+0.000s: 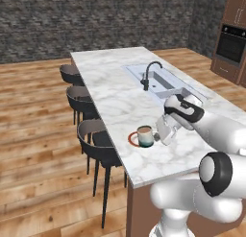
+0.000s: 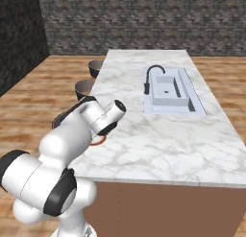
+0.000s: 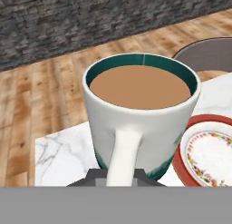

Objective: Pick the cup of tea, navigate to the dining table, and place it on the saucer.

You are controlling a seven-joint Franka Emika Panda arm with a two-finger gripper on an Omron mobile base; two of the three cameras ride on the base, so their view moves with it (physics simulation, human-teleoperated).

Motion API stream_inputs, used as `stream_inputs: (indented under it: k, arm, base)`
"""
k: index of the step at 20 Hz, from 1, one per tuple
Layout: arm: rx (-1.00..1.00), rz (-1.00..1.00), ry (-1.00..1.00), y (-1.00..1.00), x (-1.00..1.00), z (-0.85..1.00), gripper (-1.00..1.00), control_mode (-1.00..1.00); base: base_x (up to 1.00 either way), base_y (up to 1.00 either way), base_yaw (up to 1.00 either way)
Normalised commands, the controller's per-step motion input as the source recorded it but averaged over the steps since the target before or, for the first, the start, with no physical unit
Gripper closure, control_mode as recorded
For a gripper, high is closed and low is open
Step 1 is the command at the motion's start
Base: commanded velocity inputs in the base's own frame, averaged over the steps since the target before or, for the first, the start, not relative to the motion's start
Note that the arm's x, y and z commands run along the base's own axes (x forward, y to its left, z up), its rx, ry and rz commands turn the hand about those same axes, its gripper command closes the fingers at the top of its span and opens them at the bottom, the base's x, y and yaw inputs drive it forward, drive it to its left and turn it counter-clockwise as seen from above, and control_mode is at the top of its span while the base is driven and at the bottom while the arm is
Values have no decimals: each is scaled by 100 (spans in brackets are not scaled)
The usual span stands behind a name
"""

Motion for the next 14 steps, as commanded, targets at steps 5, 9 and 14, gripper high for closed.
stream_inputs:
  k: [5,9,14]
  arm:
    - [7,0,0,-6,64,0,100,-100]
    - [1,0,2,-5,51,-10,100,-100]
    - [0,0,4,-6,18,-33,100,-100]
  base:
    - [0,0,0]
    - [0,0,0]
    - [0,0,0]
